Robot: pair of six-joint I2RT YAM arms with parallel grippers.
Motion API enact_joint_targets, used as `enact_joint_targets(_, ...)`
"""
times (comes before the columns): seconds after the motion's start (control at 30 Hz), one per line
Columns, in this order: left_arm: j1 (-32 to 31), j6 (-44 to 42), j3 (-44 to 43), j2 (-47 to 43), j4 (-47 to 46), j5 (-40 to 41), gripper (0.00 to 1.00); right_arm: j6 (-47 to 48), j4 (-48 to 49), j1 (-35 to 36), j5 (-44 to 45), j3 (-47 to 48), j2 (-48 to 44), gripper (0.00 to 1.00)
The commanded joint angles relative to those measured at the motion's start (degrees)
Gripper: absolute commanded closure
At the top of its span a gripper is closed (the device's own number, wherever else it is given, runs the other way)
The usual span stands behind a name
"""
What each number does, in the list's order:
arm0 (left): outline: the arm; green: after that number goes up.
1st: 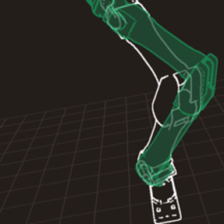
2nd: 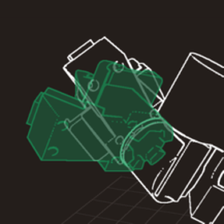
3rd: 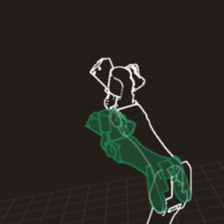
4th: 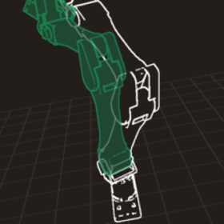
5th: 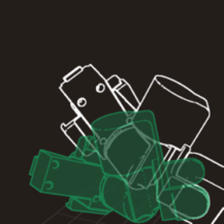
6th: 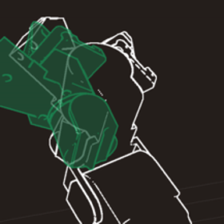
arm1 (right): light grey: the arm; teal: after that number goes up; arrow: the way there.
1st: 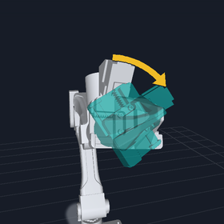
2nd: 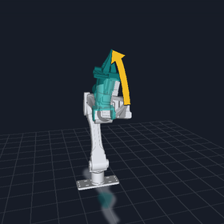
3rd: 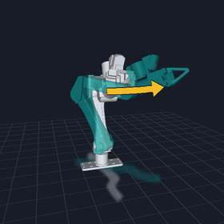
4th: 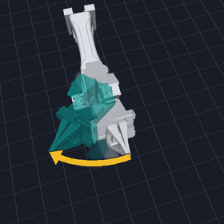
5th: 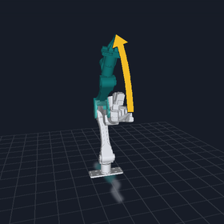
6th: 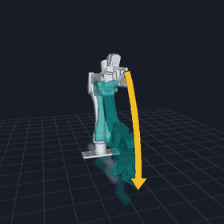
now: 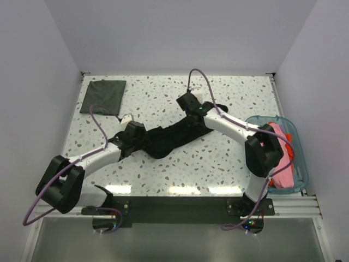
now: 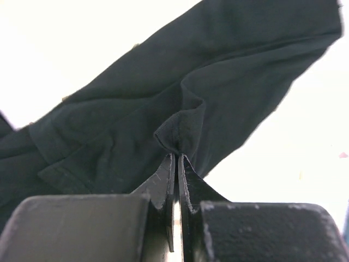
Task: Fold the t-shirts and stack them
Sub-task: Flatten the tshirt out
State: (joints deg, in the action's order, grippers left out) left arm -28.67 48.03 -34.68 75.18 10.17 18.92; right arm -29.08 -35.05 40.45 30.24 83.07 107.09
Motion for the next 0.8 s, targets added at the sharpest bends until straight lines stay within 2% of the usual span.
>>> enact_joint_targets(0.0, 0.4, 1.0, -2.8, 2.1, -5.2, 0.0, 0.19, -0.5, -0.8, -2.3, 2.8, -0.7, -8.7, 1.00)
enact_joint_targets(0.17, 0.4, 0.9, -3.2, 3.9, -7.5, 1.4, 0.24, 0.5, -2.3, -4.7, 2.2, -1.1, -15.3, 1.00)
enact_joint_targets(0.23, 0.4, 0.9, -4.3, 5.2, -7.9, 1.9, 0.35, 1.0, -3.2, -5.5, 1.5, 0.1, -17.8, 1.00)
enact_joint_targets(0.27, 0.4, 0.7, -5.7, 5.8, -7.9, 2.3, 0.48, 1.4, -3.5, -5.8, 1.4, 1.4, -18.4, 1.00)
enact_joint_targets(0.37, 1.2, 0.2, -9.3, 7.6, -6.7, 3.1, 0.78, 2.6, -5.5, -7.1, 1.5, 5.2, -19.8, 1.00)
enact_joint_targets(0.5, 2.5, 0.3, -13.4, 7.3, -3.1, 3.0, 1.00, 4.4, -7.5, -10.1, 0.5, 10.3, -21.3, 1.00)
enact_joint_targets(0.67, 4.0, -1.7, -19.4, 1.7, 3.3, 7.1, 1.00, 5.8, -9.3, -13.9, 0.3, 17.4, -23.2, 1.00)
enact_joint_targets(0.77, 7.6, -3.9, -23.4, -1.7, 7.8, 7.5, 1.00, 6.1, -11.0, -17.1, 0.1, 22.4, -23.4, 1.00)
